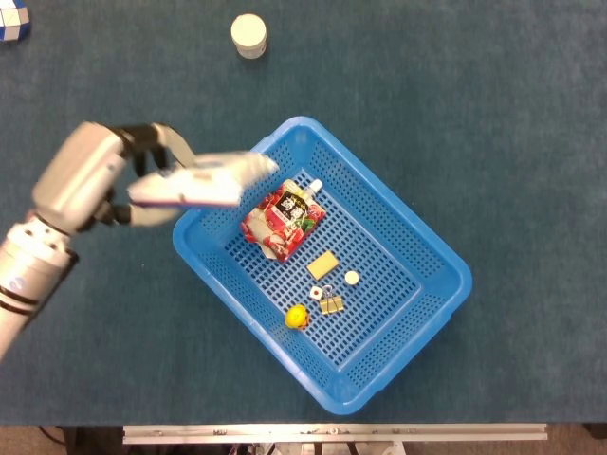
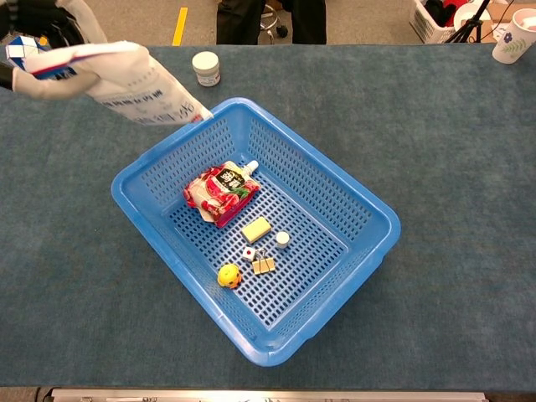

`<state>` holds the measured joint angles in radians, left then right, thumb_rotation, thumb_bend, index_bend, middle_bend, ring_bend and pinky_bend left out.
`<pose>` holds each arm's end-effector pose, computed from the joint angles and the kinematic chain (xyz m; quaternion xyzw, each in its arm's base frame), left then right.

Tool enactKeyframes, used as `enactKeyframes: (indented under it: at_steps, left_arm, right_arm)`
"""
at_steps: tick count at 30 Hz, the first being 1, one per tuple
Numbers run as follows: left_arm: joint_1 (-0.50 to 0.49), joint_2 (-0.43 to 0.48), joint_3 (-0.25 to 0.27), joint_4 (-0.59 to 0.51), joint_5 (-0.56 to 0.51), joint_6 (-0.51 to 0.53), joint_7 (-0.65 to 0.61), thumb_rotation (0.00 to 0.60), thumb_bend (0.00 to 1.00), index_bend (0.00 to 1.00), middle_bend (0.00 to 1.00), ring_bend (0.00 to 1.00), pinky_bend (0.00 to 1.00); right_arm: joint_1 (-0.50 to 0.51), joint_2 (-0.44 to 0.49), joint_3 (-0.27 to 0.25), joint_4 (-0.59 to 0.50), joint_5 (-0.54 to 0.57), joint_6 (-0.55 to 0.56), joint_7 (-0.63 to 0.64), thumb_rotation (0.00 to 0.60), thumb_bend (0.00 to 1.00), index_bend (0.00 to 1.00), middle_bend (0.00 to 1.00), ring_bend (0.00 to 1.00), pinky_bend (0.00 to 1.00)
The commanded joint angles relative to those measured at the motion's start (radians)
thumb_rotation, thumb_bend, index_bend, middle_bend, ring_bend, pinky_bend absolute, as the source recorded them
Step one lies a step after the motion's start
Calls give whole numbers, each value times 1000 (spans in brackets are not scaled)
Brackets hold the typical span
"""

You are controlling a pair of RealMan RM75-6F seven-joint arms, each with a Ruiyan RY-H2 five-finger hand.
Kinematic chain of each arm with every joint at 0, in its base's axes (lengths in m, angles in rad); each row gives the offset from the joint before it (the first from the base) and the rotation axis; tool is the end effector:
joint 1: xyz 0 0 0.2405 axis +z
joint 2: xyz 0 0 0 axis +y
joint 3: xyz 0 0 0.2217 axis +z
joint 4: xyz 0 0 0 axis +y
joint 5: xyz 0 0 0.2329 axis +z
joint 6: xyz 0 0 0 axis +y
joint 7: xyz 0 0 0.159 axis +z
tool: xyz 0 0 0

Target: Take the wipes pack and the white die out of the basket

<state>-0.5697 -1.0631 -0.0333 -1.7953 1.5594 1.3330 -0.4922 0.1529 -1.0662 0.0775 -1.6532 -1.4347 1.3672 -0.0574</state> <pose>-0.1380 0.2822 0.0938 -0.6230 -0.4574 -0.5769 0.2644 -0.2855 -0.2205 0.1257 0.6179 -0.3874 0.3543 0.5853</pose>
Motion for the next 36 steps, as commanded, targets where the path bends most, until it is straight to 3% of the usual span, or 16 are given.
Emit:
enactKeyframes:
  at_steps: [1,11,20,23,25,28,36]
  left_arm:
    - [26,11,-40,36,-69,13,48,600,288,649,599,514,627]
    - [98,21,-61,162,-202,11,201,600,288,643,595,502,627]
    - [165,25,7,206,-221,-50,296,600,288,570,450,346,515]
    - [173,53,52,181,-217,-122,335,600,289,443,321,235,410]
    - [165,89,74,141,-232,-184,389,600,288,237,153,98,265]
    - [156,107,71,94,-258,-217,449,600,288,49,22,5,142]
    - [164,130,48,-32,-273,-184,572,600,288,0,0,0,102]
  right_arm:
    - [1,1,0,-2,-1,-2,-1,600,228,31,182,74,75]
    - [11,2,2,-19,-9,-5,-19,600,229,31,182,74,75]
    - [10,4,-1,-41,-17,3,-38,600,228,30,182,74,75]
    - [8,4,-3,-45,-17,5,-44,600,229,30,182,74,75]
    - [9,3,-5,-45,-16,1,-46,600,228,30,182,74,75]
    - [17,4,-6,-51,-19,-12,-48,600,229,31,182,74,75]
    - [58,47,5,-131,-35,-60,-41,600,228,31,200,74,75]
